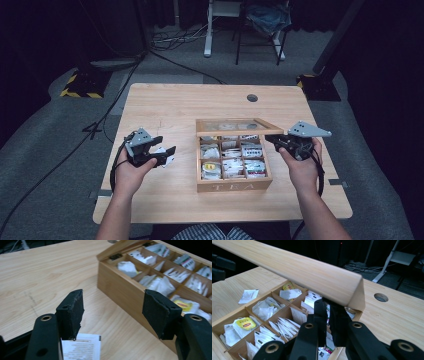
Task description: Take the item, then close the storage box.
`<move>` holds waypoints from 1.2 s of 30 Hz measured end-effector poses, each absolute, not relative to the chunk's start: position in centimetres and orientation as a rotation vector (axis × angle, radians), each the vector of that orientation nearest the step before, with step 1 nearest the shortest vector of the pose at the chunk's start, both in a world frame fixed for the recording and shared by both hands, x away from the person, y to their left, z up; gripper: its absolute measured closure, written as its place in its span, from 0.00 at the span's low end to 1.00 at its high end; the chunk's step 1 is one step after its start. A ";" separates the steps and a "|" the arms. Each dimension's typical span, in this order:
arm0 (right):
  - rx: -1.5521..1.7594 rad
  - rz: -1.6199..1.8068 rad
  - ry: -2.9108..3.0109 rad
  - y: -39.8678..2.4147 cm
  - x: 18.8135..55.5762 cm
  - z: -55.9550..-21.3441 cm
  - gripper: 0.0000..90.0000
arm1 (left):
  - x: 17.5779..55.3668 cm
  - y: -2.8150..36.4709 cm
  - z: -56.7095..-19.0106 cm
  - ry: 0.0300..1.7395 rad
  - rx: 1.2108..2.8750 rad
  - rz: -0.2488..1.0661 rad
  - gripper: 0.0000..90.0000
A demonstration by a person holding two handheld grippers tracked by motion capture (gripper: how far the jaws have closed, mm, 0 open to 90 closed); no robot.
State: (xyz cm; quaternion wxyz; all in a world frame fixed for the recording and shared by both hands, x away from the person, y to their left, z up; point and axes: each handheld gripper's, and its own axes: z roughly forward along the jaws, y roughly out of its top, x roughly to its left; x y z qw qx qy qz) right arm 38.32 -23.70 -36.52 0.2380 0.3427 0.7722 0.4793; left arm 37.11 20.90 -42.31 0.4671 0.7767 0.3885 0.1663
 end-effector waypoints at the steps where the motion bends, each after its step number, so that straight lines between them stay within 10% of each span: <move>1: 0.939 1.314 2.116 -23.7 38.3 -36.5 0.94 | 37.0 20.7 -42.4 0.953 1.925 0.413 0.38; 36: 0.964 1.326 2.134 -24.5 38.0 -36.2 0.92 | 33.4 18.0 -47.8 0.838 2.162 0.217 0.33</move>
